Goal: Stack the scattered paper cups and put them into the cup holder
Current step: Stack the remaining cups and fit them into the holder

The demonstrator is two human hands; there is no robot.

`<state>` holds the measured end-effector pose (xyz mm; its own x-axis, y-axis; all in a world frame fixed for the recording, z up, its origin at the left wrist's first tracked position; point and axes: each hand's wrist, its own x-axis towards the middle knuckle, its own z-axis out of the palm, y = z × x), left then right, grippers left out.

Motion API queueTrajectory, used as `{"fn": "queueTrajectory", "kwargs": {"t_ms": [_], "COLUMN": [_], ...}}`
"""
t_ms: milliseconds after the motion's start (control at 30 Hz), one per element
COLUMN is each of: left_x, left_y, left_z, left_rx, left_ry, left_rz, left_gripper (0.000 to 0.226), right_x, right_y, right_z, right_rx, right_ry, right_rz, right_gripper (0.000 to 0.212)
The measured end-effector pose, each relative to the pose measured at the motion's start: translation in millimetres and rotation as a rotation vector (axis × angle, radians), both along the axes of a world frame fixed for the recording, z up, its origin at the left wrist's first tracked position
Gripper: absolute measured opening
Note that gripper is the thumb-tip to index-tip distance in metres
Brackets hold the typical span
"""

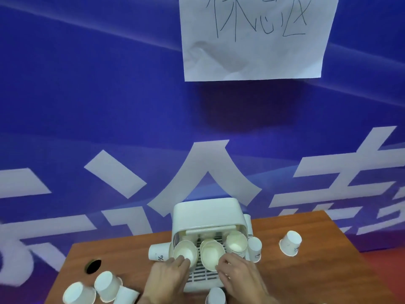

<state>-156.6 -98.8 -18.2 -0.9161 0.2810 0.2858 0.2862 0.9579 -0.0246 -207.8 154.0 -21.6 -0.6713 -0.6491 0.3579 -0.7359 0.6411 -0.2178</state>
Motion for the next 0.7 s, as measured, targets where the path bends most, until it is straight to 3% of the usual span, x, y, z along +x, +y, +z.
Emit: {"fn": "queueTrajectory", "kwargs": {"t_ms": [433,700], "left_x": [20,13], "left_y": [5,10], "left_z": [6,3], "left_rx": [-0.036,-0.053], "left_ry": [0.033,0.07], "left_rz": [0.049,0.058], "left_gripper": [0.021,0.026], "right_x": [7,1], "right_y": [-1,-4], "right_z": [-15,-18], "right_rx": [-0.065,-0.123], "right_ry": [-0.117,-0.153], "right_rz": [-0.085,-0.098], "right_gripper": [0.006,0.012]}}
